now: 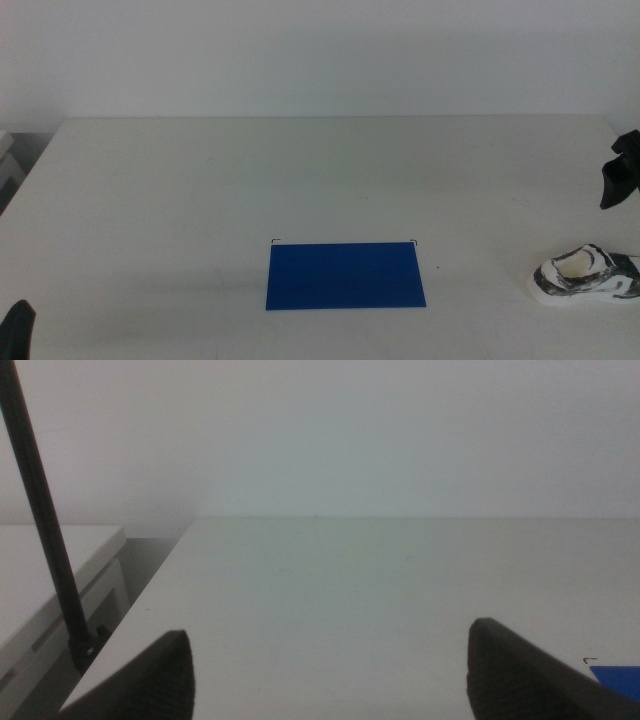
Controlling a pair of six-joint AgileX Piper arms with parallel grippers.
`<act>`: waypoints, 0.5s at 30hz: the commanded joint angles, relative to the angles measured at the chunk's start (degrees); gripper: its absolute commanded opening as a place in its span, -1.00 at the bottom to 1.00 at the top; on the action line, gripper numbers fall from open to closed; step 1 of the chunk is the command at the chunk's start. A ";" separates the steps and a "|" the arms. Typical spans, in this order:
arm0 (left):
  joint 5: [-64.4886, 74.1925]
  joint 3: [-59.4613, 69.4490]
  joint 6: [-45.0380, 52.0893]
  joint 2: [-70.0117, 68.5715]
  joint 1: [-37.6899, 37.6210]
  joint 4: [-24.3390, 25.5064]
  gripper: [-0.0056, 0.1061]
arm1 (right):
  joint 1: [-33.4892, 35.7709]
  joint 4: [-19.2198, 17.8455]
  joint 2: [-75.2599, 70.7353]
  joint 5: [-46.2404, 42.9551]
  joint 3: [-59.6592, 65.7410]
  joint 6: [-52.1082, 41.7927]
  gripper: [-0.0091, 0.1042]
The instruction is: Use one arm to grab the shoe from the table and place it on the mat.
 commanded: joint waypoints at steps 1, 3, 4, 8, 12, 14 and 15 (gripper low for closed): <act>-4.63 0.29 -0.69 -0.40 -0.26 -0.74 0.78 | -0.24 -3.19 0.20 -1.10 -1.83 5.68 0.78; -4.63 0.29 -0.69 -0.40 -0.26 -0.74 0.78 | -0.24 -3.49 1.58 -1.10 -1.83 8.70 0.78; -4.63 0.29 -0.69 -0.40 -0.26 -0.74 0.78 | -0.24 -3.49 2.30 -1.15 -1.83 9.72 0.78; -4.63 0.29 -0.69 -0.40 -0.26 -0.74 0.78 | -0.24 -4.06 5.27 -1.35 -1.83 11.42 0.78; -4.63 0.29 -0.69 -0.40 -0.26 -0.74 0.78 | -0.24 -4.07 8.46 -2.10 -1.83 13.20 0.78; -4.63 0.29 -0.69 -0.40 -0.26 -0.74 0.78 | -0.24 -4.07 9.94 -3.21 -1.83 13.31 0.78; -4.63 0.29 -0.69 -0.40 -0.26 -0.74 0.78 | -0.24 -4.07 10.66 -3.83 -1.83 13.31 0.78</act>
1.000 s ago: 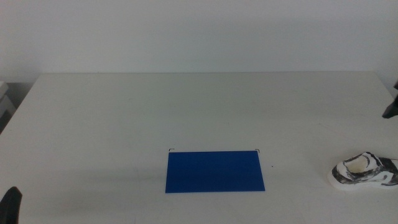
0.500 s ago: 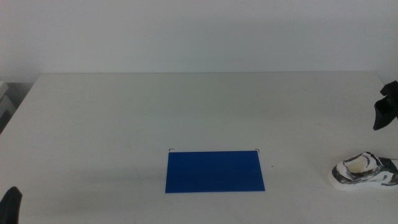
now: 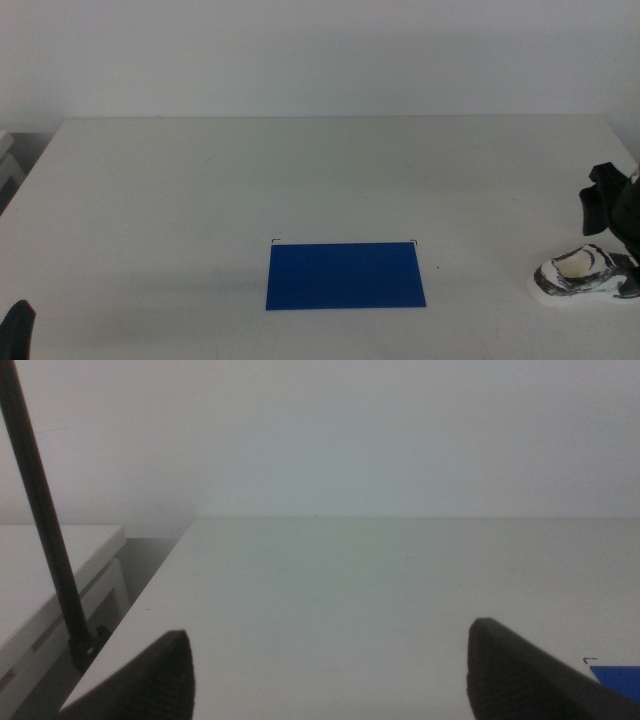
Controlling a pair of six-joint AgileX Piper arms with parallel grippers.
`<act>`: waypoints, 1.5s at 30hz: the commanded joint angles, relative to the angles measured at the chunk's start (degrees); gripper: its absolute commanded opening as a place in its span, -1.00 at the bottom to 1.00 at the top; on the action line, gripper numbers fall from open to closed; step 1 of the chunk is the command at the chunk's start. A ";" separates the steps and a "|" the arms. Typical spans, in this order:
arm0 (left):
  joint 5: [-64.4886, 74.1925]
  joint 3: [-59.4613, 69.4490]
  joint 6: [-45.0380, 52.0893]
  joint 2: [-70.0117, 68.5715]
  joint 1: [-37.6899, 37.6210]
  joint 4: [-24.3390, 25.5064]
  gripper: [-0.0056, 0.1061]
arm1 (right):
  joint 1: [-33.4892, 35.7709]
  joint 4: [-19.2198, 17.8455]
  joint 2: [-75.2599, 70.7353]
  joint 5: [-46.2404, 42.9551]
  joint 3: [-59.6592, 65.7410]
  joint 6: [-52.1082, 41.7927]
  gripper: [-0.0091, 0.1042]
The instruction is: Use one arm to grab the shoe from the table and place it on the mat.
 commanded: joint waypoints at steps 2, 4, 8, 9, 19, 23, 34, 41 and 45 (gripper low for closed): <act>-4.63 0.29 -0.69 -0.40 -0.26 -0.74 0.78 | -0.24 -1.72 0.26 -2.36 -1.81 0.26 0.78; -4.63 0.29 -0.69 -0.40 -0.26 -0.74 0.78 | -0.24 -1.72 1.27 -2.73 -1.81 0.26 0.78; -4.63 0.29 -0.69 -0.40 -0.26 -0.74 0.78 | -0.24 -1.72 2.97 -3.52 -1.81 0.32 0.78; -4.63 0.29 -0.69 -0.40 -0.26 -0.74 0.78 | -0.24 -1.72 3.37 -3.65 -1.81 0.39 0.78; -4.63 0.29 -0.69 -0.40 -0.26 -0.74 0.78 | -0.24 -4.93 5.12 -3.15 -1.81 0.03 0.78; -4.63 0.29 -0.69 -0.40 -0.26 -0.74 0.78 | -0.24 -6.62 5.12 -3.15 -1.81 0.03 0.78; -4.63 0.29 -0.69 -0.40 -0.26 -0.74 0.78 | -0.24 -13.73 5.12 -4.74 -1.81 0.08 0.78; -4.63 0.29 -0.69 -0.40 -0.26 -0.74 0.78 | -0.24 -12.39 5.12 -3.18 -1.81 5.26 0.78; -4.63 0.29 -0.69 -0.40 -0.26 -0.74 0.78 | -0.24 -10.06 5.12 -1.53 -1.81 8.62 0.78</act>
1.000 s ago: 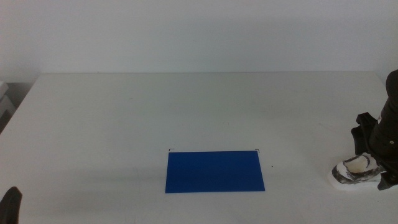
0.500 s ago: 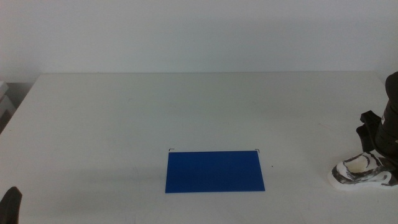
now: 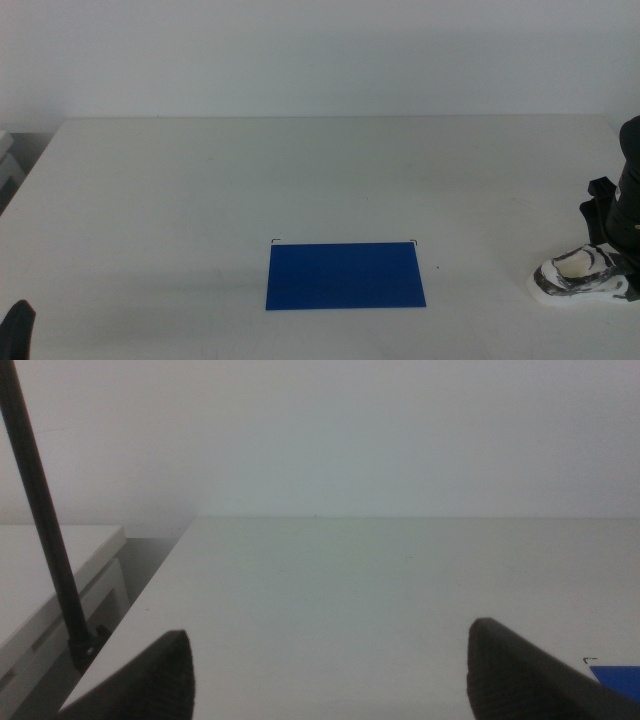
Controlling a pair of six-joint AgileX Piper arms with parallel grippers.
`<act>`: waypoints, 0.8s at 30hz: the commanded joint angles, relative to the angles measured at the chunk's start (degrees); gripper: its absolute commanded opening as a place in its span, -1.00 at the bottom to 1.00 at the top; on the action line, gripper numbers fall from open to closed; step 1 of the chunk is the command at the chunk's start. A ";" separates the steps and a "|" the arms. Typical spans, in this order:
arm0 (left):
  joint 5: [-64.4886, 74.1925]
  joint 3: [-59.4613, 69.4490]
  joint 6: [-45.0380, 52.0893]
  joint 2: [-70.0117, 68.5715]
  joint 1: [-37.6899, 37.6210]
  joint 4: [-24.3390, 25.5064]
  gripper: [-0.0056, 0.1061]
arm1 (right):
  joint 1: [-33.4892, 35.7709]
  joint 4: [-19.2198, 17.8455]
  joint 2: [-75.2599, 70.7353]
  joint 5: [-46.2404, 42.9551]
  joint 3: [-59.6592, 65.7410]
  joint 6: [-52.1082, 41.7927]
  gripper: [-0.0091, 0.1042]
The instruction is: Use one arm to grab the shoe from the table and place it on the mat.
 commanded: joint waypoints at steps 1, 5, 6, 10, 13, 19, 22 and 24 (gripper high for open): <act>-4.63 0.29 -0.69 -0.40 -0.26 -0.74 0.78 | -0.24 -0.36 -2.20 1.43 -1.70 2.39 0.78; -4.63 0.29 -0.69 -0.40 -0.26 -0.74 0.78 | -0.24 1.17 -2.15 0.95 -1.70 4.62 0.78; -4.63 0.29 -0.69 -0.40 -0.26 -0.74 0.78 | -0.24 1.31 -1.98 0.83 -1.70 5.07 0.78; -4.63 0.29 -0.69 -0.40 -0.26 -0.74 0.78 | -0.24 1.38 -0.66 0.83 -1.70 6.52 0.78; -4.63 0.29 -0.69 -0.40 -0.26 -0.74 0.78 | -0.24 2.36 0.97 0.52 -1.70 6.46 0.78; -4.63 0.29 -0.69 -0.40 -0.26 -0.74 0.78 | -0.24 3.53 2.44 -0.50 -1.70 6.33 0.76; -4.63 0.29 -0.69 -0.40 -0.26 -0.74 0.78 | -0.24 3.48 2.38 -0.49 -1.70 6.52 0.47; -4.63 0.29 -0.69 -0.40 -0.26 -0.74 0.78 | -0.24 3.90 2.38 -0.55 -1.70 6.52 -0.05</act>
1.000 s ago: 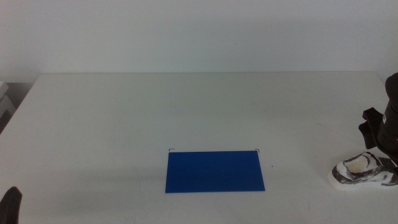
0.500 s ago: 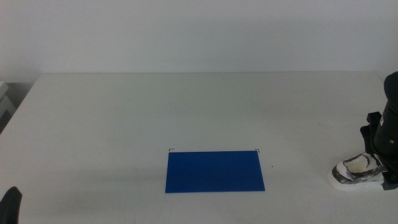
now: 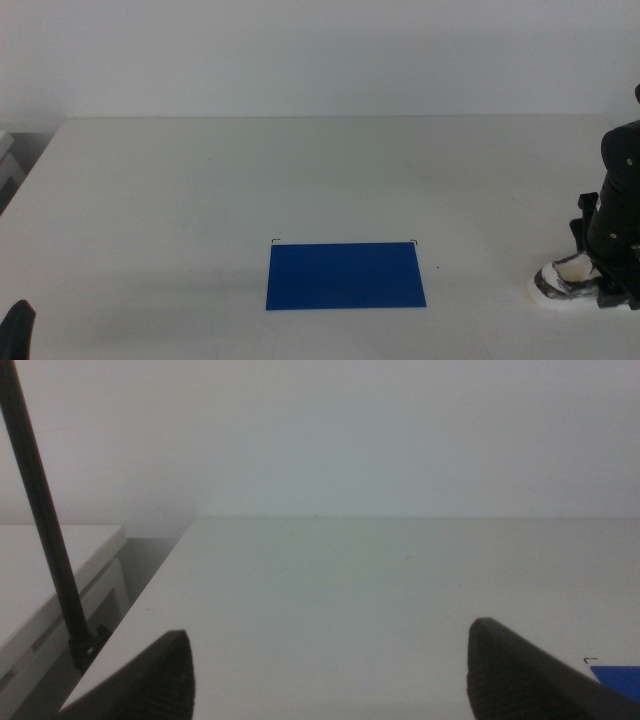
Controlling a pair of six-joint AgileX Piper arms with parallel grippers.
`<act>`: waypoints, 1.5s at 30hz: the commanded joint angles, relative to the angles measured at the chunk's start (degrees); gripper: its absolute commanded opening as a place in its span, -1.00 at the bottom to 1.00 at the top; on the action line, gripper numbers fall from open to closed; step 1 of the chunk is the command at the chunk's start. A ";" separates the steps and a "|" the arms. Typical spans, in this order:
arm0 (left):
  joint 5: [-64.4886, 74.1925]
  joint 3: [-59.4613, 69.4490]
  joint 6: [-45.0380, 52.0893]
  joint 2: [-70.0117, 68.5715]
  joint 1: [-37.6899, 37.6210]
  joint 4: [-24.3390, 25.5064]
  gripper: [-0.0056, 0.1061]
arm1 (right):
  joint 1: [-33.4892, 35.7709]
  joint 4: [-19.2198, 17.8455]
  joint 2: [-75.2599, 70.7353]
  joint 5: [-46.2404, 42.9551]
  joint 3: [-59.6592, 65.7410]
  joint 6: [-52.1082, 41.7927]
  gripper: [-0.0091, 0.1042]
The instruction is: Use one arm to grab the shoe from the table and place it on the mat.
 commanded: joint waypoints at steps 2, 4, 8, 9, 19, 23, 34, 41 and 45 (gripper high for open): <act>-4.63 0.29 -0.69 -0.40 -0.26 -0.74 0.78 | -0.24 -0.74 -2.44 0.60 -1.31 -0.06 -0.32; -4.63 0.29 -0.69 -0.40 -0.26 -0.74 0.78 | -0.24 -0.74 -2.50 0.23 -1.31 -0.21 -0.71; -4.63 0.29 -0.69 -0.40 -0.26 -0.74 0.78 | 1.42 -0.50 -4.22 2.89 -3.75 0.03 -0.91; -4.63 0.29 -0.69 -0.40 -0.26 -0.74 0.78 | 2.05 -0.50 -4.41 3.72 -4.71 0.32 -0.91; -4.63 0.29 -0.69 -0.40 -0.26 -0.74 0.78 | 13.31 -2.12 -4.33 13.11 -16.30 9.00 -0.91; -4.63 0.29 -0.69 -0.40 -0.26 -0.74 0.78 | 17.43 -2.02 -4.21 14.54 -20.04 13.39 -0.91; -4.63 0.29 -0.69 -0.40 -0.26 -0.74 0.78 | 26.63 2.96 -0.47 18.00 -28.43 17.32 -0.91; -4.63 0.29 -0.69 -0.40 -0.26 -0.74 0.78 | 32.20 3.50 7.05 23.70 -39.30 17.32 -0.91; -4.63 0.29 -0.69 -0.40 -0.26 -0.74 0.78 | 34.85 3.53 10.29 23.68 -43.21 17.32 -0.91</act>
